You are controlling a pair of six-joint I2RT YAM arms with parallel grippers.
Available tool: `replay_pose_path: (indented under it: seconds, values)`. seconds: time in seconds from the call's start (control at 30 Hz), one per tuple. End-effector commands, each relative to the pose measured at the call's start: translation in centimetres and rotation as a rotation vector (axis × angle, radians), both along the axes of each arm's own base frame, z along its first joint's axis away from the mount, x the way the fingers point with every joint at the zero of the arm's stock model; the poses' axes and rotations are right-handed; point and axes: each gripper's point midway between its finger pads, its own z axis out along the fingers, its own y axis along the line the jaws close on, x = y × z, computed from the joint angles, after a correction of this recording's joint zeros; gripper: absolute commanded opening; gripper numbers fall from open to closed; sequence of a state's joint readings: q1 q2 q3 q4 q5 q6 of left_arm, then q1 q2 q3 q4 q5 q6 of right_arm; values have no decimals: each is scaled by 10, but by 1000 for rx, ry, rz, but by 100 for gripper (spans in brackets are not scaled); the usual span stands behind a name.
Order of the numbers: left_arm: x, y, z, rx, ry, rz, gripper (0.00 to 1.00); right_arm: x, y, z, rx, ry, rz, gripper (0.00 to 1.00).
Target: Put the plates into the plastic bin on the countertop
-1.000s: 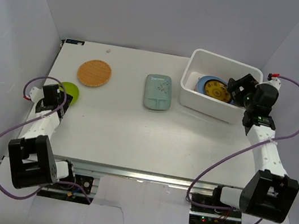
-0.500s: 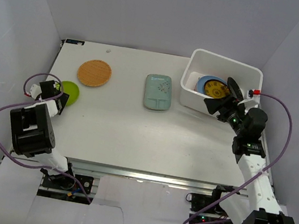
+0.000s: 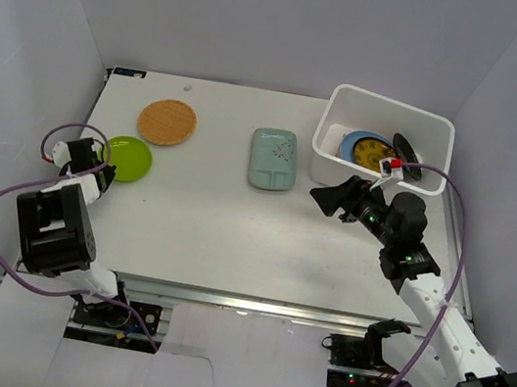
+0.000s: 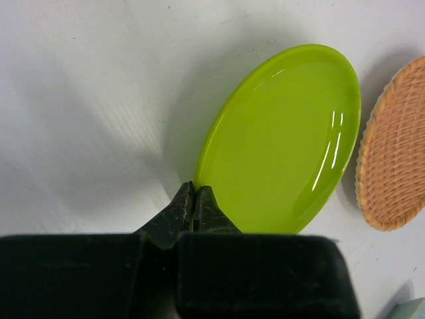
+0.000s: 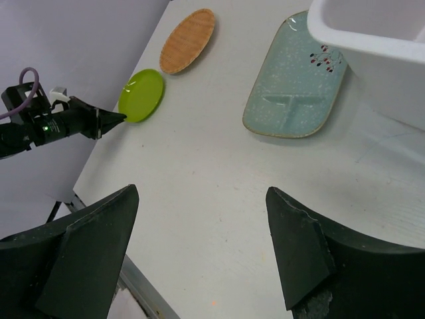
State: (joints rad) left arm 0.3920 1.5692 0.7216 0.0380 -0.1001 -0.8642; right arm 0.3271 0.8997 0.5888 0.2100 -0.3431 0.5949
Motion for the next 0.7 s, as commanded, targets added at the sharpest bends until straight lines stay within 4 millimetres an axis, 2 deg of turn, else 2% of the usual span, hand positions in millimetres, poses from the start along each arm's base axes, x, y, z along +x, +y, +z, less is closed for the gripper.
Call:
replay_pose_path:
  seconds: [0.0,0.07,0.1,0.17,0.2,0.23,0.27,0.3,0.33,0.37,0.4,0.43,0.47,0.53,0.57,0.67]
  values:
    - [-34,4,7,78,87,-9,0,-6,17,25,24,-62,38,83]
    - [-40,2,16,96,82,-20,0,-10,27,27,25,-61,61,84]
    - [-44,-1,29,106,56,-28,0,-15,37,27,25,-57,85,85]
    - [-47,-12,41,94,21,-73,0,-21,50,33,33,-65,122,87]
    - [-50,-17,47,89,2,-91,0,-27,63,30,28,-51,166,91]
    - [-50,-29,66,88,-69,-150,0,-30,70,36,33,-57,192,94]
    - [-51,-40,74,75,-103,-192,0,-31,79,29,23,-35,218,98]
    - [-52,-50,83,67,-141,-233,0,-38,90,28,17,-28,253,96]
    - [-54,-70,101,54,-220,-310,0,-40,96,27,9,-19,269,93]
    - [-54,-91,108,38,-253,-380,0,-41,102,30,6,-23,281,90]
    - [-56,-106,114,14,-286,-425,0,-43,112,23,-11,-11,297,90]
    - [-61,-136,125,-39,-346,-535,0,-42,116,26,-11,-12,302,90]
    - [-63,-149,132,-59,-376,-584,0,-41,122,19,-22,8,311,90]
    - [-70,-172,145,-77,-426,-678,0,-42,130,18,-23,15,331,90]
    - [-77,-193,148,-114,-442,-774,0,-39,135,15,-29,28,337,90]
    - [-95,-226,157,-179,-489,-938,0,-35,147,9,-26,63,361,90]
